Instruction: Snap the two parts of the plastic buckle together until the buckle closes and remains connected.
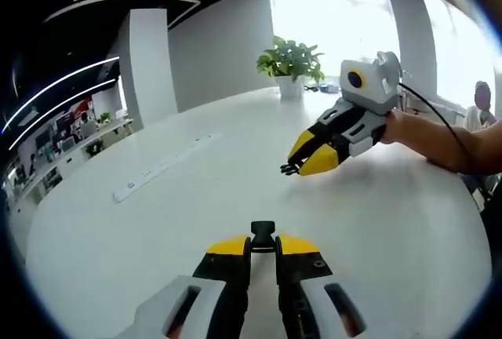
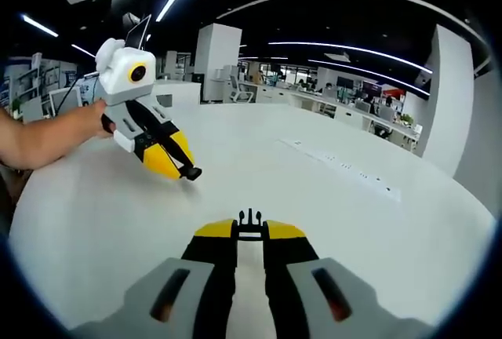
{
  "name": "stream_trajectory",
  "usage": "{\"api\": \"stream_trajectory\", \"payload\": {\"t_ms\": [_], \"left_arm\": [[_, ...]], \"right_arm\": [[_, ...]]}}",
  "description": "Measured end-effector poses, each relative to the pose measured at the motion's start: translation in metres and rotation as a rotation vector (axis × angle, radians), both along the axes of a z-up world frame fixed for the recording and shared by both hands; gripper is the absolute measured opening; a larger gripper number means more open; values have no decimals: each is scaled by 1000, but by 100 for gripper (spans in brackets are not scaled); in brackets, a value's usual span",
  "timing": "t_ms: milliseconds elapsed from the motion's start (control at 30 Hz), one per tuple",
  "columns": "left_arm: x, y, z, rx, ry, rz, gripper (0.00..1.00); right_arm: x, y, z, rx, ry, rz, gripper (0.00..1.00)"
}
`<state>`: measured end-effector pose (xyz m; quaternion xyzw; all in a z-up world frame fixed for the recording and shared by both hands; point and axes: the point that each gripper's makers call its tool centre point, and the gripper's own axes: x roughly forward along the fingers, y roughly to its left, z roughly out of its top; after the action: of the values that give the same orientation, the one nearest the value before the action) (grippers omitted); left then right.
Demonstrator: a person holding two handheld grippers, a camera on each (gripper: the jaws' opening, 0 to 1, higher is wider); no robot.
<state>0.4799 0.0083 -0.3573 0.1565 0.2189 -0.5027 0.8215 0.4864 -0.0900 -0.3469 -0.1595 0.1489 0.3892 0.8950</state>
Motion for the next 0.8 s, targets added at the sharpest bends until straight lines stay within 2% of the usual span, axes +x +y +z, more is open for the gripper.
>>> {"api": "stream_trajectory", "payload": {"t_ms": [467, 633, 800], "left_arm": [[-5, -2, -4, 6, 12, -6, 10], [-15, 0, -10, 20, 18, -9, 10], [-20, 2, -6, 13, 16, -7, 10]], "right_arm": [[-1, 1, 0, 2, 7, 3, 11], [0, 1, 2, 9, 5, 6, 11], [-2, 3, 3, 7, 3, 11, 11]]}}
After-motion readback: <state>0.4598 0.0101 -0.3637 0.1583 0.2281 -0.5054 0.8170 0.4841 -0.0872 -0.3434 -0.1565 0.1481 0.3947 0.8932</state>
